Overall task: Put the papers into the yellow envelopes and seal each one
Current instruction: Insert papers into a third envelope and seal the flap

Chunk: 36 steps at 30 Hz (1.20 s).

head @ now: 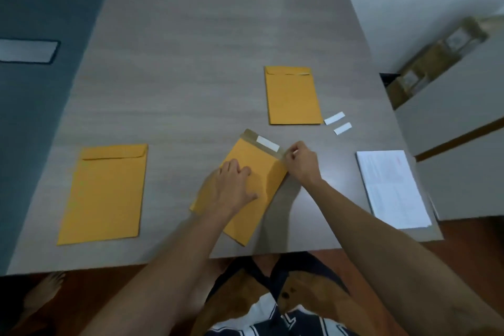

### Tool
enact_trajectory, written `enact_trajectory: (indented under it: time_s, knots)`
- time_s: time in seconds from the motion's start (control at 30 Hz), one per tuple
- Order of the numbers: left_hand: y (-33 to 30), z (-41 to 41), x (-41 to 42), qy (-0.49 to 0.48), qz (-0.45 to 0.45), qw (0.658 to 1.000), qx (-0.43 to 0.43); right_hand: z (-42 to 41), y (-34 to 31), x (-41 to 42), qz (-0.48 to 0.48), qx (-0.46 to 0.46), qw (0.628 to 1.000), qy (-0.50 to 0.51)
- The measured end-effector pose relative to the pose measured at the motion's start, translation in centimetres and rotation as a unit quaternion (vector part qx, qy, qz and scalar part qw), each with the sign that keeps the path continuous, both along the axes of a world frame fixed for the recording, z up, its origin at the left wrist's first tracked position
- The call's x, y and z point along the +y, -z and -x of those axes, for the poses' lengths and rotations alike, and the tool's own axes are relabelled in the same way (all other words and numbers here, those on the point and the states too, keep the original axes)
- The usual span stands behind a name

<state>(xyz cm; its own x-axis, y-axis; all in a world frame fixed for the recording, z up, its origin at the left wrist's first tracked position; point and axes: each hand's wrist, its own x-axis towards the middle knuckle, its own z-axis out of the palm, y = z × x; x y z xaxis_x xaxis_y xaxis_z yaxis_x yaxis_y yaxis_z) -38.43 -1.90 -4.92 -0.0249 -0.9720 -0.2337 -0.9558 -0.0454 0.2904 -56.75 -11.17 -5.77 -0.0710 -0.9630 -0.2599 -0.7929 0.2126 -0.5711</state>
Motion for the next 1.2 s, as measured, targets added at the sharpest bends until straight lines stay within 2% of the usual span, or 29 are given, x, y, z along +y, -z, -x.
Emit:
enact_trajectory:
  time_s: [0.17, 0.3, 0.5, 0.6, 0.7, 0.8, 0.93, 1.03, 1.2]
  knots:
    - [-0.2, 4.0, -1.5, 0.073, -0.008, 0.997, -0.002, 4.8, 0.1, 1.3, -0.015, 0.011, 0.999, 0.030]
    - [-1.2, 5.9, -2.7, 0.088, -0.037, 0.995, -0.028, 6.7, 0.2, 1.3, 0.006, 0.056, 0.998, 0.003]
    - [-2.0, 7.7, -4.6, 0.059, -0.082, 0.993, -0.054, 7.9, 0.1, 0.4, 0.011, 0.042, 0.998, -0.043]
    - [-2.2, 9.7, -4.8, 0.004, -0.035, 0.998, -0.046, 9.0, -0.3, -0.1, 0.008, 0.004, 0.998, -0.070]
    - [-2.4, 12.6, -4.8, -0.040, 0.036, 0.998, -0.019, 11.0, -1.2, -0.7, 0.017, -0.024, 0.997, -0.070]
    - [-2.8, 16.2, -4.5, -0.052, 0.054, 0.997, 0.018, 13.7, -2.3, -1.1, 0.040, -0.031, 0.997, -0.057]
    - [-2.5, 22.5, -3.5, -0.046, 0.017, 0.994, 0.101, 19.3, -3.0, -1.2, 0.047, -0.006, 0.999, 0.010]
    - [-2.4, 27.4, -3.0, -0.071, -0.029, 0.989, 0.128, 24.4, -3.0, -0.6, 0.032, 0.038, 0.997, 0.056]
    - [-2.8, 32.8, -2.8, -0.137, -0.043, 0.975, 0.169, 30.8, -2.5, 1.1, -0.006, 0.114, 0.989, 0.091]
